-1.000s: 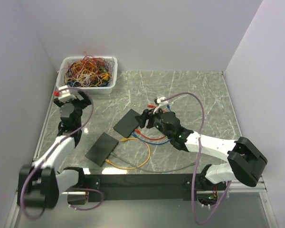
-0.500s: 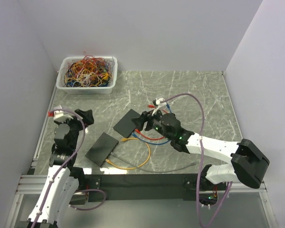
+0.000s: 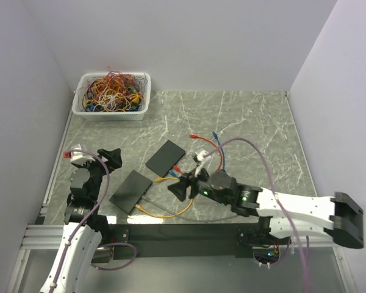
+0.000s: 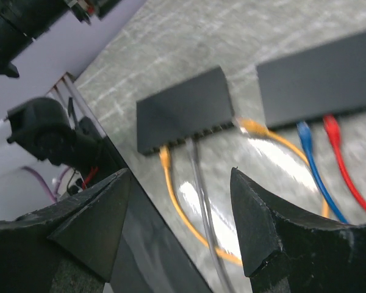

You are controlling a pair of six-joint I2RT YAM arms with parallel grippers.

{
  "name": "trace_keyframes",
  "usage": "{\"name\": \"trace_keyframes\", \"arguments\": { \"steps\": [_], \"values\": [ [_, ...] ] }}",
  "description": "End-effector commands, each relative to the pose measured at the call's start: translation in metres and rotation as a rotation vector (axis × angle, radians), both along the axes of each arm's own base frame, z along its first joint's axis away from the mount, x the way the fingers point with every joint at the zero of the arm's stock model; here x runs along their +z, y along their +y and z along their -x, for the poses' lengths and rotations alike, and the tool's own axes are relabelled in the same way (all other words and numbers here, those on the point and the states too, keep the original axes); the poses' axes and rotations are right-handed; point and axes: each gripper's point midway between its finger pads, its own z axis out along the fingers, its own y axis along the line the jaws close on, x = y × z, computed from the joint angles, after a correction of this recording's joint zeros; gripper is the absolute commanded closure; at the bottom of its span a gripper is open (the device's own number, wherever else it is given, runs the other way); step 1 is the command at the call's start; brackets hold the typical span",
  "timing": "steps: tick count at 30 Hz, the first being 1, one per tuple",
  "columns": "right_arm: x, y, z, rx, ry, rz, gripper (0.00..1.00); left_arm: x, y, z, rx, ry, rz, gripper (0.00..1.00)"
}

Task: Insert the plug into the switch port

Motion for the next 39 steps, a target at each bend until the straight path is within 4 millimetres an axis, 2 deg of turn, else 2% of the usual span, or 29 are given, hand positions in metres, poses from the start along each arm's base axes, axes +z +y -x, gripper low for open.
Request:
{"name": "trace_keyframes", "arguments": {
  "steps": [1,2,4,5,9,11,13,19,33,39],
  "values": [
    [-0.011,-0.038,0.001,-0.118,0.026,0.037,0.27,0.014,-0.008,0.004,-0.044,-0.071,0.018,0.01],
    [-0.005,-0.049,0.006,-0.127,0.034,0.018,0.27,0.013,-0.008,0.004,-0.044,-0.074,0.017,0.01],
    [-0.012,-0.063,0.014,-0.122,0.059,0.033,0.27,0.016,-0.009,0.006,-0.047,-0.092,0.016,0.01],
    [-0.002,-0.068,0.02,-0.108,0.067,-0.013,0.27,0.015,-0.008,0.006,-0.044,-0.092,0.015,0.01],
    [-0.015,-0.09,0.031,-0.119,0.125,0.015,0.27,0.015,-0.008,0.004,-0.041,-0.082,0.011,0.01],
    [-0.014,-0.095,0.034,-0.124,0.139,-0.001,0.27,0.014,-0.008,0.004,-0.044,-0.079,0.011,0.01],
    [-0.024,-0.1,0.036,-0.13,0.156,0.016,0.27,0.015,-0.008,0.004,-0.044,-0.082,0.01,0.01],
    [-0.036,-0.107,0.038,-0.15,0.191,0.024,0.26,0.015,-0.009,0.005,-0.052,-0.085,0.01,0.01],
    [-0.042,-0.105,0.038,-0.145,0.185,0.022,0.26,0.015,-0.009,0.005,-0.051,-0.085,0.007,0.01],
    [-0.026,-0.105,0.039,-0.122,0.144,-0.023,0.26,0.015,-0.008,0.005,-0.046,-0.082,0.008,0.01]
  ]
}}
